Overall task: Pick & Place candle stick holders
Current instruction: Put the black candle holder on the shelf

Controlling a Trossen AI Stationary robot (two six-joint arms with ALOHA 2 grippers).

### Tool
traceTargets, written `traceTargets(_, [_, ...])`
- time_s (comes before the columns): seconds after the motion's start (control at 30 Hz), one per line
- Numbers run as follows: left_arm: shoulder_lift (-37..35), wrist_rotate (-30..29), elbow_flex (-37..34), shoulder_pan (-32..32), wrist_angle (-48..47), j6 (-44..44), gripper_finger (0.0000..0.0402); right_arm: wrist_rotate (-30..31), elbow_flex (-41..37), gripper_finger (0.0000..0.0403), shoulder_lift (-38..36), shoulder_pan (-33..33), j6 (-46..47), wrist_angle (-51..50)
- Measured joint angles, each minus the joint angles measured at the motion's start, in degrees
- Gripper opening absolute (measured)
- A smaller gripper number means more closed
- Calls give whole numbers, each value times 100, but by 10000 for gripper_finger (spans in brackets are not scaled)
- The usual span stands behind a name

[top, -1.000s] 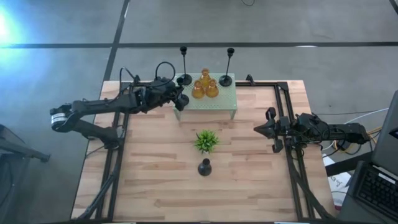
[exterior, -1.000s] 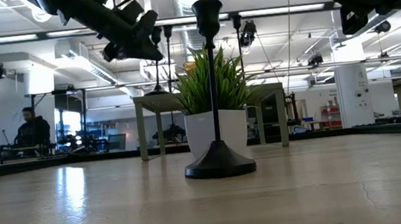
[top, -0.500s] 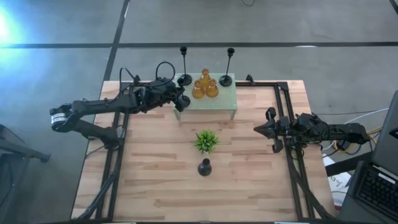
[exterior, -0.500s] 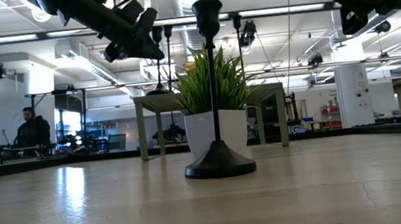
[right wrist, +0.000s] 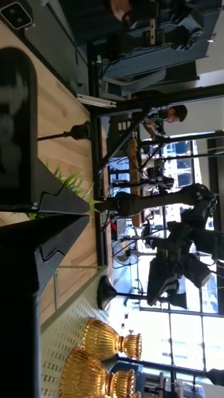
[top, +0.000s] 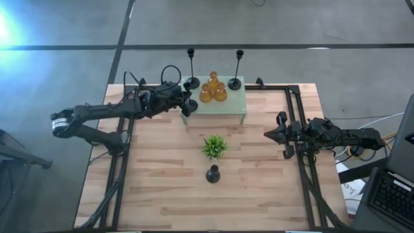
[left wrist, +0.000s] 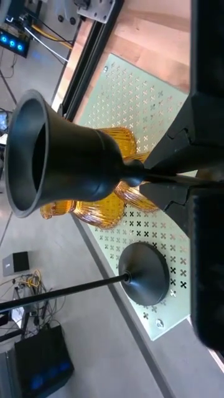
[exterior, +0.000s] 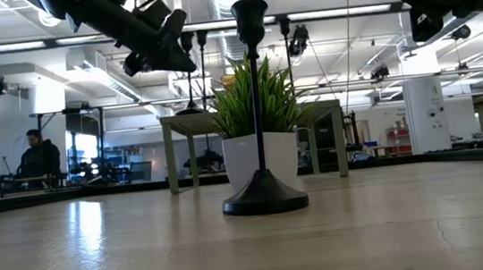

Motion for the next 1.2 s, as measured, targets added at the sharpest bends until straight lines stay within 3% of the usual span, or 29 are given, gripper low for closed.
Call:
traceTargets(0.27, [-56,102,-12,0,-90,139,84,0,0,8,0,-1,0,0])
traceTargets(0.8, [-117,110,-9,0,-58,570,105,0,0,8,0,-1,0,0])
traceTargets(1.2, [-251,135,-3,0,-237,567,220,0,0,8,0,0,0,0])
